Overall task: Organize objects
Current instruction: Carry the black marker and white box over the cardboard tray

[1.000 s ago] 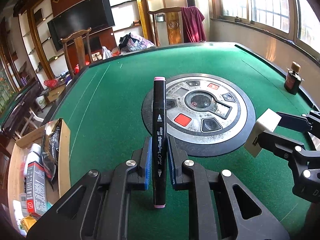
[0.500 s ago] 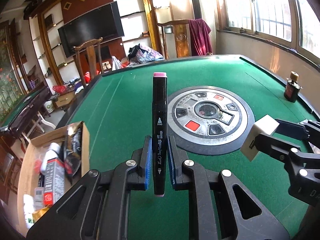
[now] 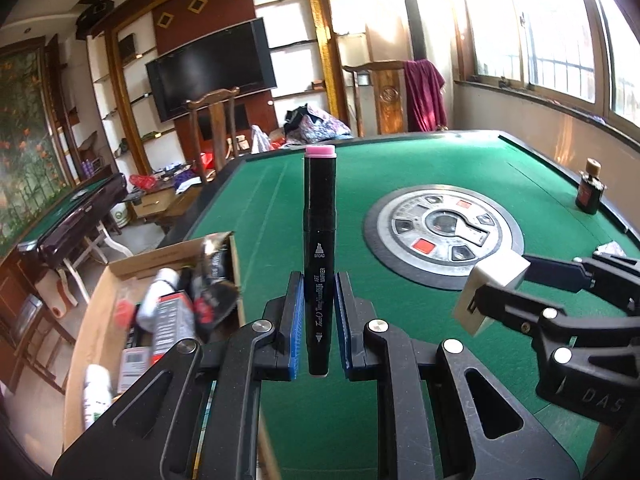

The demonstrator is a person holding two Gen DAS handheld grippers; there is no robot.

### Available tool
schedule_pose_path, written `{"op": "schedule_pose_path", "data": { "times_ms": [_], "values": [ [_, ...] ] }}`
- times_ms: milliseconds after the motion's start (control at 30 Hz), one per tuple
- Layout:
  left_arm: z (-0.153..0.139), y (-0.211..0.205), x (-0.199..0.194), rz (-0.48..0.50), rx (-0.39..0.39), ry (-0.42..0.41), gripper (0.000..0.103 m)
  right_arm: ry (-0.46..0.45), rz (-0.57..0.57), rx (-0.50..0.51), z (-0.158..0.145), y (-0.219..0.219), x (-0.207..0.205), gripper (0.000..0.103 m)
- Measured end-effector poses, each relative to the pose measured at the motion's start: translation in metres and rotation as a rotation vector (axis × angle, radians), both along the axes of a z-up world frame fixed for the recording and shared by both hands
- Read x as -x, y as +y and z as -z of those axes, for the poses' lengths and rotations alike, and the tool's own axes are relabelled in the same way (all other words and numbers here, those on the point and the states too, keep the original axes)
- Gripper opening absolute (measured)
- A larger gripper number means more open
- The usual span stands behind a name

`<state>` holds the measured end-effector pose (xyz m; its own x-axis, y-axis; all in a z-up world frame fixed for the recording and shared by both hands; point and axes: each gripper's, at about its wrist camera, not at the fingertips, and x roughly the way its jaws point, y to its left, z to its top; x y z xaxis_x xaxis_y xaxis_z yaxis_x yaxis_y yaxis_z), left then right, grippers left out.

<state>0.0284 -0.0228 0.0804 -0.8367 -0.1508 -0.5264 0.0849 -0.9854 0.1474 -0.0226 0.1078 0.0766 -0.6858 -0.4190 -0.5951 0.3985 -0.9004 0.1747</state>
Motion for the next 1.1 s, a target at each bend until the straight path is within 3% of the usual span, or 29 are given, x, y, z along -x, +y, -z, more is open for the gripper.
{"op": "schedule_pose_path", "data": {
  "times_ms": [500,900,1100],
  "values": [
    [-0.011,-0.074,-0.040,-0.118,-0.073,0.053,0.015,0.055,-0.141,-0.081,-0.019,-0.085,-0.022,0.049],
    [-0.004,-0.140,-0.049,-0.238,-0.149,0.051,0.015,0.079,-0.260,-0.146,-0.017,-0.157,-0.029,0.049],
    [0.007,-0.164,-0.049,-0.285,-0.179,0.023,0.015,0.047,-0.289,-0.165,-0.006,-0.183,-0.017,0.049]
  ]
}}
